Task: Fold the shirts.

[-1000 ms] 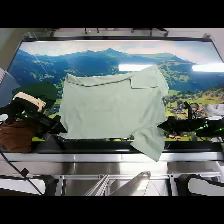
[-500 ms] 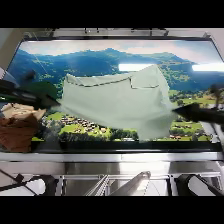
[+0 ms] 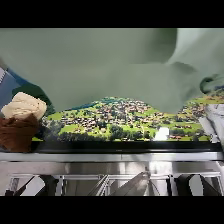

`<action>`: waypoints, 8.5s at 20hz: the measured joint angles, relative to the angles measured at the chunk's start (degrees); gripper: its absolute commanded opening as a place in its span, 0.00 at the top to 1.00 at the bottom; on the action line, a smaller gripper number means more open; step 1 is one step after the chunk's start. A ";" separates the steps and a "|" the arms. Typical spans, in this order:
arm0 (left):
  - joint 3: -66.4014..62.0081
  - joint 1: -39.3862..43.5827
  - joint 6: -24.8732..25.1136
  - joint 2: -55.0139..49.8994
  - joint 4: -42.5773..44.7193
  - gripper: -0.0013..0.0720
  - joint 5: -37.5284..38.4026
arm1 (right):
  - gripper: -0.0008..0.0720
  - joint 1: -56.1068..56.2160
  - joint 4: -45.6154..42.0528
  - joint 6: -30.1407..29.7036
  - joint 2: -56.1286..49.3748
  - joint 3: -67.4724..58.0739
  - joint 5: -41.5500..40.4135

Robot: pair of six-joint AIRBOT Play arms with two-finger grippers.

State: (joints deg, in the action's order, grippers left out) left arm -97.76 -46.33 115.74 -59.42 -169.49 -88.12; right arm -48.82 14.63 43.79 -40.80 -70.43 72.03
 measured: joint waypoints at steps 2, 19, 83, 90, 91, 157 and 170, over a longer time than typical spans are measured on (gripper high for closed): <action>-5.64 -2.82 -1.33 0.59 -0.94 0.96 1.36 | 0.97 -0.55 2.08 -0.44 -1.27 -7.17 -2.56; -14.19 30.36 1.36 -40.76 21.97 0.96 -0.02 | 0.97 27.43 -29.88 2.05 -36.72 -10.36 -9.18; 44.15 19.71 -0.79 -33.68 39.50 0.51 8.55 | 0.96 27.58 -48.19 24.90 -33.11 46.60 -13.27; 44.63 28.52 -0.66 -33.66 40.28 0.62 10.75 | 0.96 27.78 -46.88 22.97 -32.33 46.66 -13.62; 44.94 29.33 -0.63 -33.64 40.85 0.62 10.47 | 0.96 27.78 -46.84 22.82 -32.30 46.69 -13.33; -13.22 30.71 -16.26 -56.50 26.01 0.96 -4.59 | 0.14 19.80 -50.01 13.70 -58.64 1.25 -7.80; -12.81 53.35 -15.74 -63.73 31.78 0.97 10.73 | 0.97 34.73 -46.53 20.13 -69.20 -5.42 -7.78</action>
State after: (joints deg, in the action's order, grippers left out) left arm -110.56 7.03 100.01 -123.15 -137.71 -77.38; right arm -14.09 -31.90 63.92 -110.00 -75.85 64.25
